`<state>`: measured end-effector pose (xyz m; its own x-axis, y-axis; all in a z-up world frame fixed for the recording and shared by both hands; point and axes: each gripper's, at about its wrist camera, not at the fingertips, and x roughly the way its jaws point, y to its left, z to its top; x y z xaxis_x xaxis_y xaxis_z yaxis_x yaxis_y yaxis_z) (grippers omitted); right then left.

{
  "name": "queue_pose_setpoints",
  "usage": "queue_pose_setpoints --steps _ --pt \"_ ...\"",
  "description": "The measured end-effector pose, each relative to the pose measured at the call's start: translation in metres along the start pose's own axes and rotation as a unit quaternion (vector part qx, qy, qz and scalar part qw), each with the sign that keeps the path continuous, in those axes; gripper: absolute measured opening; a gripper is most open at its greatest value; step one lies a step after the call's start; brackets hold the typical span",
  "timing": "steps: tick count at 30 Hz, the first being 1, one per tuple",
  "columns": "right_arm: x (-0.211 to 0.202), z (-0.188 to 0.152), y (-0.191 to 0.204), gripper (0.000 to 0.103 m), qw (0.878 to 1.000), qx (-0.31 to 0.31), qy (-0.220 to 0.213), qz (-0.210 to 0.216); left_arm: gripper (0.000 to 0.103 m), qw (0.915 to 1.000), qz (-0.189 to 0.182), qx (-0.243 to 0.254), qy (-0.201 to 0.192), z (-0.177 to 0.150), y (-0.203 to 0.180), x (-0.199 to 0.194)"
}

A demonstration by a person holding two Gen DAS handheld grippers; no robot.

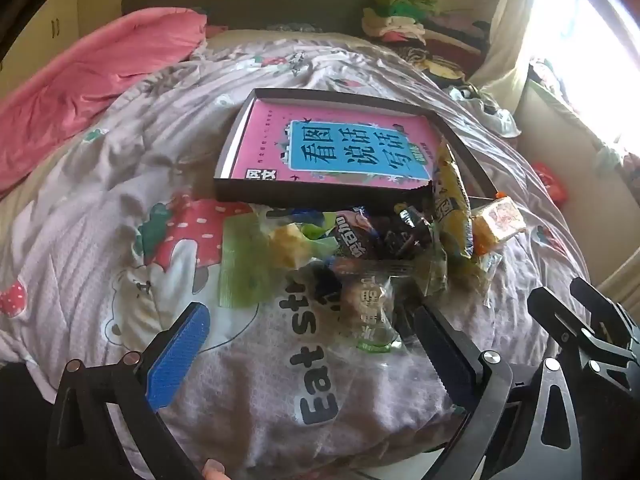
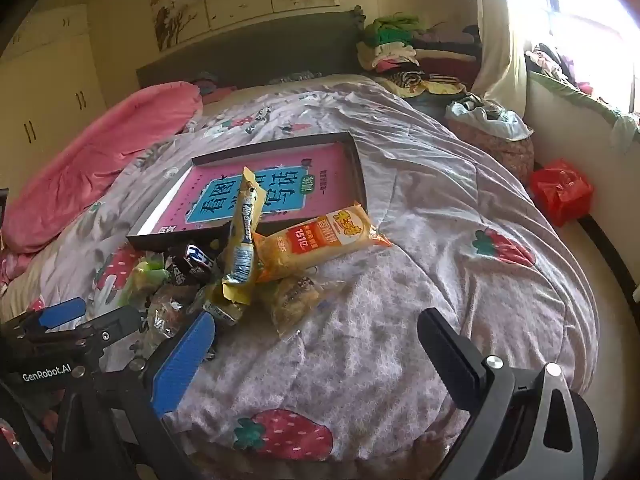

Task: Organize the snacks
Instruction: 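Move both tools over the snack pile beside the box lid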

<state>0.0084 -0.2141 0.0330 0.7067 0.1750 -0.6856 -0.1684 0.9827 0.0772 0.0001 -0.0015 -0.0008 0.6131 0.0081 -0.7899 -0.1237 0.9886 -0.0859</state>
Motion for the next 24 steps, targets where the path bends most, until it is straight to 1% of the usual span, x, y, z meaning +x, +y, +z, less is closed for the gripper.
queue_pose_setpoints --steps 2,3,5,8,9,13,14,15,24 --pt "0.001 0.0 0.0 0.103 1.0 -0.007 -0.001 -0.001 0.102 1.0 -0.002 0.004 0.002 0.002 -0.005 0.0" --pt "0.001 0.0 0.0 0.103 1.0 -0.01 -0.003 -0.002 0.102 0.9999 -0.005 0.006 -0.008 -0.001 -0.009 -0.002" --pt "0.001 0.0 0.0 0.102 1.0 -0.015 -0.006 -0.003 0.102 0.9998 -0.018 0.0 -0.012 -0.004 -0.004 -0.007" --pt "0.001 0.0 0.0 0.103 1.0 -0.021 -0.01 -0.004 0.102 0.9998 -0.021 -0.002 -0.004 -0.002 -0.004 -0.007" --pt "0.001 0.006 0.006 0.103 1.0 -0.003 0.002 -0.008 0.102 0.9997 -0.023 -0.004 -0.003 -0.002 -0.003 -0.007" --pt "0.001 0.002 0.016 0.103 1.0 -0.006 0.003 -0.006 0.102 0.9997 -0.026 -0.004 0.001 0.0 -0.001 -0.004" --pt "0.0 0.002 0.004 0.103 1.0 -0.001 0.002 -0.002 0.102 0.9997 -0.026 -0.004 0.002 0.0 -0.001 -0.003" --pt "0.002 0.002 0.0 0.103 1.0 0.0 0.003 0.0 0.101 0.9997 -0.026 -0.004 0.001 0.0 -0.001 -0.003" --pt "0.002 0.001 0.0 0.103 1.0 -0.001 0.001 0.001 0.101 0.9997 -0.026 -0.002 0.004 0.0 -0.002 -0.002"
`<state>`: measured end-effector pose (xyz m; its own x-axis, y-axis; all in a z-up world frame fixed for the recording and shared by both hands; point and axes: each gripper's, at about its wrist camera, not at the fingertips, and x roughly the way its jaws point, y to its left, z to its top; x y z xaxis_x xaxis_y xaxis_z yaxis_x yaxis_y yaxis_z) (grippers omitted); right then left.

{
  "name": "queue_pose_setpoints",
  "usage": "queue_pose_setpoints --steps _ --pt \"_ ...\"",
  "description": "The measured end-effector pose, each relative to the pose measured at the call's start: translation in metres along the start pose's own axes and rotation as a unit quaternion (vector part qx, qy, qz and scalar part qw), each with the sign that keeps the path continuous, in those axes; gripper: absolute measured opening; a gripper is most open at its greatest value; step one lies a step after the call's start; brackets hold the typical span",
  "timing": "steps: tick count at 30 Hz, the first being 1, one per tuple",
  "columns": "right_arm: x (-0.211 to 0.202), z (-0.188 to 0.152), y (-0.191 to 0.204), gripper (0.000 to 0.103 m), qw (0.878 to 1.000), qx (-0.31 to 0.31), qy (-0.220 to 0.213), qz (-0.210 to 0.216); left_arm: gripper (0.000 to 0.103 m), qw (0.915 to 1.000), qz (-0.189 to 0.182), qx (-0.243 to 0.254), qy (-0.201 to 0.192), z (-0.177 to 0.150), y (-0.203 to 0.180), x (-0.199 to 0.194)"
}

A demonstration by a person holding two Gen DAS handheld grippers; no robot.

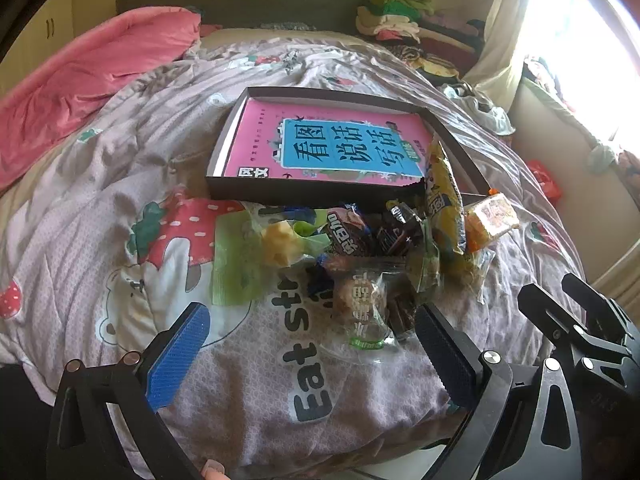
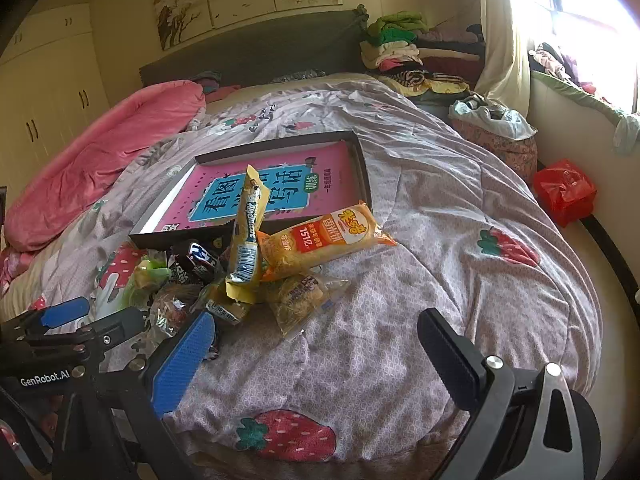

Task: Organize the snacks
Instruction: 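Move both tools over the snack pile beside the box lid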

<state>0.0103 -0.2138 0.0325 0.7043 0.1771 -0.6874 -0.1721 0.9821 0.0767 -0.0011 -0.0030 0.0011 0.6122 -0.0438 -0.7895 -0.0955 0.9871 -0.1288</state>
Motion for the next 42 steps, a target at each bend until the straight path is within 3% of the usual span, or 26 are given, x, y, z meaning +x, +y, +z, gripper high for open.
queue_pose_setpoints --steps 42 --pt "-0.0008 0.0009 -0.0018 0.103 1.0 0.005 -0.004 0.0 0.102 1.0 -0.005 0.002 0.005 -0.0018 -0.0017 0.0037"
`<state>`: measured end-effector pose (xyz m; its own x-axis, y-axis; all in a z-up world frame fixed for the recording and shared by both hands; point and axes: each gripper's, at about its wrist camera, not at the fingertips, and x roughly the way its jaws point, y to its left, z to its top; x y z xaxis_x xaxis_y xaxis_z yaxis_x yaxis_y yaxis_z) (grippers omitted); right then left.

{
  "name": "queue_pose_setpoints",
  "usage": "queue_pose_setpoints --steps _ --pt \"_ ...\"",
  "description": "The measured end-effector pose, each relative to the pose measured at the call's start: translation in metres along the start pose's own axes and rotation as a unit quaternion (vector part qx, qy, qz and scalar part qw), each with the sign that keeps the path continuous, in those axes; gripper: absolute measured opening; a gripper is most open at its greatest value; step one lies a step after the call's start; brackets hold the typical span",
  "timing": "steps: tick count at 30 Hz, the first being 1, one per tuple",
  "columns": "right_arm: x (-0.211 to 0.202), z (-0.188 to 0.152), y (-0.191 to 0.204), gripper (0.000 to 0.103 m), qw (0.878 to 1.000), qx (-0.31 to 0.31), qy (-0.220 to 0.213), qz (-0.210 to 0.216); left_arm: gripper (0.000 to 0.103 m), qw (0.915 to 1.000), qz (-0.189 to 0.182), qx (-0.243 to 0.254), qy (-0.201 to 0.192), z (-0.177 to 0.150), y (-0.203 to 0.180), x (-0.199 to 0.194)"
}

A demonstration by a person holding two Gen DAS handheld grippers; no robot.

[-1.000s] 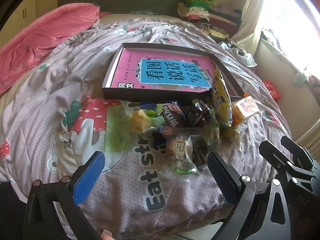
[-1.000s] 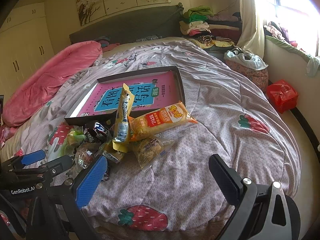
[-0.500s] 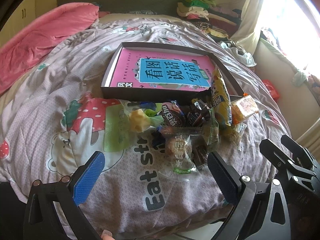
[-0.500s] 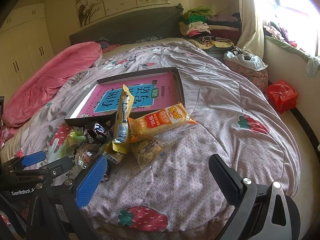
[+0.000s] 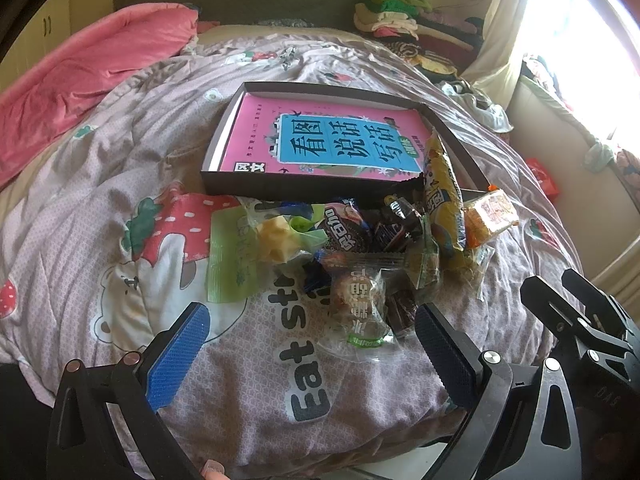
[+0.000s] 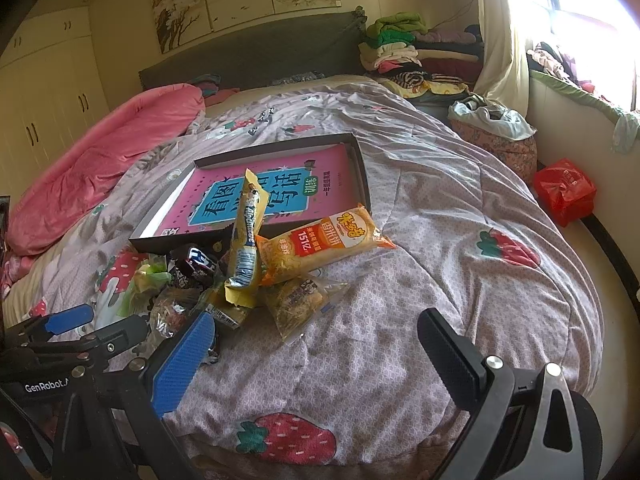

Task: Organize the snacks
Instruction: 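Move both tools over the snack pile beside the box lid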

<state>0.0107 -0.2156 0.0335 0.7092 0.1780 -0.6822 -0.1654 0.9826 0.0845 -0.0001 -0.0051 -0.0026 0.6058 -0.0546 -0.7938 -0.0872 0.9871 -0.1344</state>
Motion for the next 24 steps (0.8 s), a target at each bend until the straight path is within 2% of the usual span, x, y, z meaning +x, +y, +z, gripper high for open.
queue_pose_setpoints --steps 14,24 --pt "0.004 0.003 -0.002 0.102 1.0 0.009 0.002 0.006 0.101 0.9999 -0.006 0.0 0.011 -0.001 0.004 0.007" --pt "0.01 0.004 -0.006 0.102 1.0 0.016 0.007 0.009 0.101 0.9988 -0.037 -0.014 0.03 0.001 0.009 0.019"
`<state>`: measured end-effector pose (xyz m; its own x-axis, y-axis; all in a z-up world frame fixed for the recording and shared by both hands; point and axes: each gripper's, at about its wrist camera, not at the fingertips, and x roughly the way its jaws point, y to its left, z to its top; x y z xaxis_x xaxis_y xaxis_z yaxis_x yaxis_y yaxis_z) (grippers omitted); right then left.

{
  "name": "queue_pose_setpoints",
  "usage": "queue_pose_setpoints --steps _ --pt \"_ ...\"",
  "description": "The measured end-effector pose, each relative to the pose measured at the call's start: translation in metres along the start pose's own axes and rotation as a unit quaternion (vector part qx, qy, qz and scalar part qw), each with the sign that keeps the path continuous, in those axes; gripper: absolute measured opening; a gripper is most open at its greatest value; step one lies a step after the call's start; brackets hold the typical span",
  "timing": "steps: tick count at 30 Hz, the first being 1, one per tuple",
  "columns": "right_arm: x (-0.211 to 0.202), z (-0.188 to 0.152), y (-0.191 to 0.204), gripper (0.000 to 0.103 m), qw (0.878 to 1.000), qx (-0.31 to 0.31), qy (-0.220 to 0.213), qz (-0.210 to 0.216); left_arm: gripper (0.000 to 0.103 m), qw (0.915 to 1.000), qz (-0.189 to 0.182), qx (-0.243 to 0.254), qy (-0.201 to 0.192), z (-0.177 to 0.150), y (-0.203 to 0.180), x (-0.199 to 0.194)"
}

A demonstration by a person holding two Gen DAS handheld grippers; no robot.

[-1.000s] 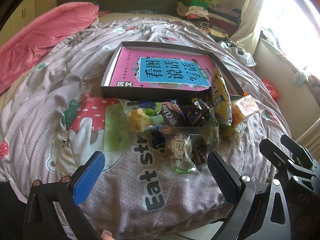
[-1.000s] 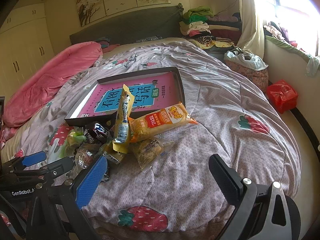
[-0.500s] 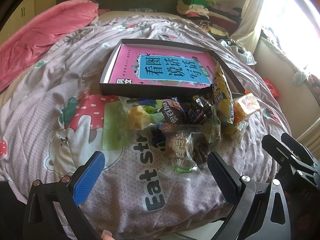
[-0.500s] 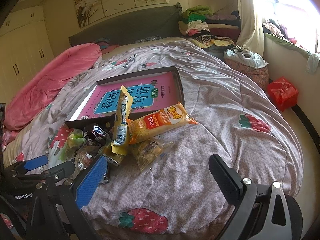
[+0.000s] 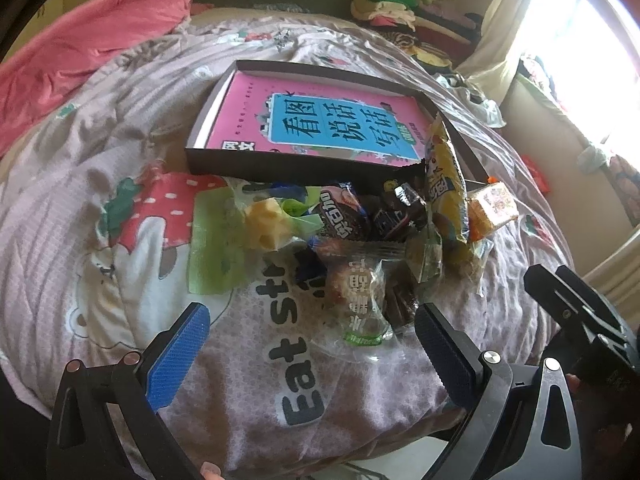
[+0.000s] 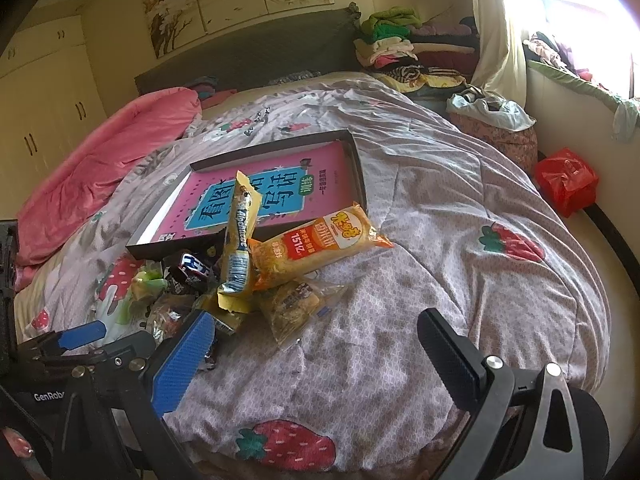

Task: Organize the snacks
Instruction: 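Move both tools over the snack pile beside the box lid, then grasp the clear pastry bag with left tool while right tool grasps the yellow cracker bag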

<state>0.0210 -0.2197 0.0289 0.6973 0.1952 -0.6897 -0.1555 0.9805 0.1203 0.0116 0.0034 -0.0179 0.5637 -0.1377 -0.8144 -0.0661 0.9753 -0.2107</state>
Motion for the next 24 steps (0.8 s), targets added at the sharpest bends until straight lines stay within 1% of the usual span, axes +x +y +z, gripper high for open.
queue_pose_setpoints --steps 4,9,13,15,17,18,19,20,23,24 --pt "0.004 0.002 -0.003 0.103 1.0 0.002 0.001 0.001 0.101 0.9998 -0.015 -0.009 0.003 0.002 0.001 0.003" --pt "0.01 0.006 -0.009 0.103 1.0 0.011 0.003 0.001 0.097 0.9997 -0.021 -0.01 0.005 0.005 0.0 0.006" --pt "0.017 0.013 -0.02 0.102 0.999 0.038 0.008 0.014 0.093 0.9997 -0.019 -0.009 0.008 0.008 -0.002 0.01" --pt "0.022 0.018 -0.028 0.103 0.998 0.061 0.012 0.031 0.093 0.9997 -0.021 -0.009 0.011 0.009 -0.002 0.012" --pt "0.027 0.022 -0.032 0.103 0.996 0.076 0.014 0.047 0.088 0.9997 -0.019 -0.006 0.014 0.009 -0.003 0.015" --pt "0.03 0.024 -0.035 0.103 0.995 0.089 0.017 0.053 0.077 0.9996 -0.021 -0.004 0.017 0.009 -0.004 0.016" --pt "0.033 0.026 -0.037 0.103 0.993 0.095 0.019 0.06 0.069 0.9995 -0.021 0.0 0.022 0.01 -0.005 0.019" --pt "0.037 0.029 -0.04 0.103 0.991 0.109 0.023 0.075 0.067 0.9994 -0.021 0.003 0.027 0.01 -0.005 0.021" --pt "0.051 0.034 -0.043 0.103 0.986 0.133 0.035 0.097 0.067 0.9992 -0.02 0.005 0.034 0.009 -0.006 0.025" --pt "0.056 0.035 -0.044 0.102 0.984 0.139 0.041 0.103 0.066 0.9992 -0.017 0.01 0.035 0.009 -0.007 0.027"
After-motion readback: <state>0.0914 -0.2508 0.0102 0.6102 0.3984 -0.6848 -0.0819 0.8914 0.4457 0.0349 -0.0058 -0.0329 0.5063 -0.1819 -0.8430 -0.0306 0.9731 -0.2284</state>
